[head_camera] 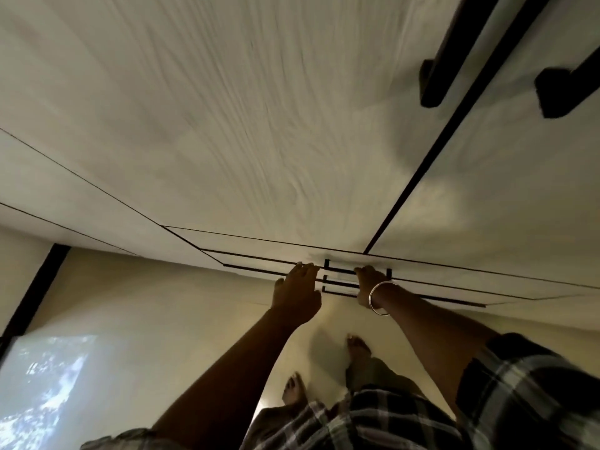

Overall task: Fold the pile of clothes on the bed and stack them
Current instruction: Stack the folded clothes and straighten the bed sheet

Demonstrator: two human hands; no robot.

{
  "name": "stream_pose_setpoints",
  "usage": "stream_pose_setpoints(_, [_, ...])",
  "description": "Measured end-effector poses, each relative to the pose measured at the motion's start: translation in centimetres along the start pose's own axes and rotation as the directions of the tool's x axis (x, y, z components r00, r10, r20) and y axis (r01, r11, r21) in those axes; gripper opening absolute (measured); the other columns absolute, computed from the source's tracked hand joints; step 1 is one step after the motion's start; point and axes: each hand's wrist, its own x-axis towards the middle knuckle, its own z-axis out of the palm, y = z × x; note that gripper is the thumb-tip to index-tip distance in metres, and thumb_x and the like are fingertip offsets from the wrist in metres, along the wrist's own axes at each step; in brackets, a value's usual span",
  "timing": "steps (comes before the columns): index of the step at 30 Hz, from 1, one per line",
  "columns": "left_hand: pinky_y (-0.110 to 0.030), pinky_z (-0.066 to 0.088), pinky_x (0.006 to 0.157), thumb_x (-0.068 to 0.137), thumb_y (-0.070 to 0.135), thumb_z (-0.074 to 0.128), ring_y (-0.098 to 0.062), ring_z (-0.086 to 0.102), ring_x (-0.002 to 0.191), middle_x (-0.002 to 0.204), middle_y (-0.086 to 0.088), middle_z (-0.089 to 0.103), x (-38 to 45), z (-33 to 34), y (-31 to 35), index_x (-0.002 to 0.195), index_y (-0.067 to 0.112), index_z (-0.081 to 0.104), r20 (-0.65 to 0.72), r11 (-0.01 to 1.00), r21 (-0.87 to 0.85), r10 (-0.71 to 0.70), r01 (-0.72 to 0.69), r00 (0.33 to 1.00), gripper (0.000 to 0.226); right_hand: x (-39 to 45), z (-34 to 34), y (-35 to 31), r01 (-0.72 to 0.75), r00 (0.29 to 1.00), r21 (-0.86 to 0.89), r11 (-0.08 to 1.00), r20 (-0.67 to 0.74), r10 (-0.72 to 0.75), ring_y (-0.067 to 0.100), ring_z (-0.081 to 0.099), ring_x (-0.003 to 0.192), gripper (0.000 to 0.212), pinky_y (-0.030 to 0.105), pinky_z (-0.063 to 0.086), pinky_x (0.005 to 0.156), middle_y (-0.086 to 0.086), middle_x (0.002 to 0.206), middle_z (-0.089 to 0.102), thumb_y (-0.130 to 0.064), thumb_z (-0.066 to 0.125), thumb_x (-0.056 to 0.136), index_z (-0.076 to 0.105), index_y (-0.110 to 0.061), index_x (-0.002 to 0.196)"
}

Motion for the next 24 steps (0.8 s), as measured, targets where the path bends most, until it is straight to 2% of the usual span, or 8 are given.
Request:
stream_pose_setpoints(4, [-0.050,0.029,0.116,0.096,0.030,0.054,-0.018,0.013,0.151,0.162,0.002,0.023,1.0,0.8,-1.1,0.152,0.019,0.027,0.016,0.998,0.050,0.035,-0.036,0.999,0.063,0.5,0.8,0.1,0.005,0.998,0.005,1.000,-0.064,-0.005,0.032,0.031,0.141,0.076,0.045,0.038,0.111,0.006,0.159,0.019,-0.015,0.059,0.085,0.025,-0.019,0.152])
stream_pose_setpoints(8, [-0.049,0.033,0.114,0.094,0.026,0.055,-0.020,0.010,0.151,0.164,-0.001,0.015,1.4,1.2,-2.4,0.153,0.017,0.024,0.005,0.992,0.105,0.063,-0.063,0.998,0.067,0.1,2.7,0.0,0.002,0.995,0.032,0.999,-0.097,0.002,0.032,0.032,0.138,0.079,0.045,0.041,0.108,0.005,0.154,0.025,-0.013,0.061,0.079,0.027,-0.018,0.150])
stream_pose_setpoints(11, [-0.046,0.041,0.108,0.091,0.016,0.057,-0.026,0.022,0.148,0.159,-0.008,0.023,1.2,1.2,-3.3,0.150,0.015,0.029,-0.055,0.980,0.170,0.111,-0.100,0.992,0.066,-0.4,4.0,-0.1,-0.009,0.994,0.069,0.998,-0.110,0.017,0.031,0.031,0.138,0.081,0.045,0.042,0.107,0.006,0.150,0.029,-0.011,0.065,0.079,0.026,-0.017,0.150])
stream_pose_setpoints(13, [-0.050,0.044,0.105,0.087,0.011,0.060,-0.030,0.032,0.143,0.153,-0.011,0.033,1.0,1.0,-4.1,0.144,0.014,0.040,-0.142,0.966,0.228,0.156,-0.121,0.978,0.061,-0.8,4.3,-0.4,-0.023,0.993,0.075,0.997,-0.110,0.032,0.029,0.031,0.138,0.082,0.047,0.043,0.106,0.005,0.150,0.029,-0.012,0.066,0.079,0.025,-0.018,0.150])
stream_pose_setpoints(17, [-0.059,0.039,0.106,0.087,0.024,0.069,-0.028,0.036,0.143,0.152,-0.009,0.041,0.7,0.9,-5.4,0.146,0.012,0.041,-0.220,0.944,0.290,0.226,-0.157,0.949,0.066,-1.4,4.3,-0.6,-0.033,0.993,-0.002,0.999,-0.111,0.032,0.029,0.035,0.136,0.078,0.046,0.044,0.105,0.004,0.148,0.032,-0.015,0.065,0.079,0.029,-0.017,0.148])
stream_pose_setpoints(21, [-0.055,0.020,0.116,0.102,0.034,0.044,-0.024,0.008,0.152,0.164,-0.001,0.011,1.4,-0.5,-6.4,0.157,0.017,0.004,-0.115,0.950,0.295,0.142,-0.102,0.983,0.070,-1.6,4.6,-0.8,-0.045,0.992,0.005,0.999,-0.115,0.046,0.029,0.036,0.136,0.077,0.045,0.043,0.106,0.005,0.147,0.033,-0.016,0.066,0.079,0.031,-0.015,0.147])
stream_pose_setpoints(22, [-0.055,0.018,0.117,0.104,0.035,0.040,-0.023,0.009,0.152,0.164,-0.002,0.012,1.7,-1.1,-6.6,0.157,0.019,0.004,-0.079,0.930,0.346,0.157,-0.121,0.984,0.066,-1.7,4.7,-0.9,-0.049,0.992,0.008,0.999,-0.113,0.049,0.029,0.037,0.136,0.077,0.045,0.043,0.106,0.005,0.148,0.033,-0.016,0.066,0.079,0.031,-0.015,0.147])
stream_pose_setpoints(24, [-0.055,0.022,0.116,0.104,0.035,0.040,-0.023,0.026,0.146,0.156,-0.001,0.030,2.0,-1.8,-6.7,0.153,0.022,0.023,-0.075,0.921,0.367,0.171,-0.132,0.982,0.054,-2.2,5.4,-1.0,-0.058,0.993,0.011,0.998,-0.105,0.059,0.028,0.035,0.138,0.079,0.046,0.043,0.106,0.004,0.150,0.030,-0.017,0.066,0.079,0.029,-0.016,0.148])
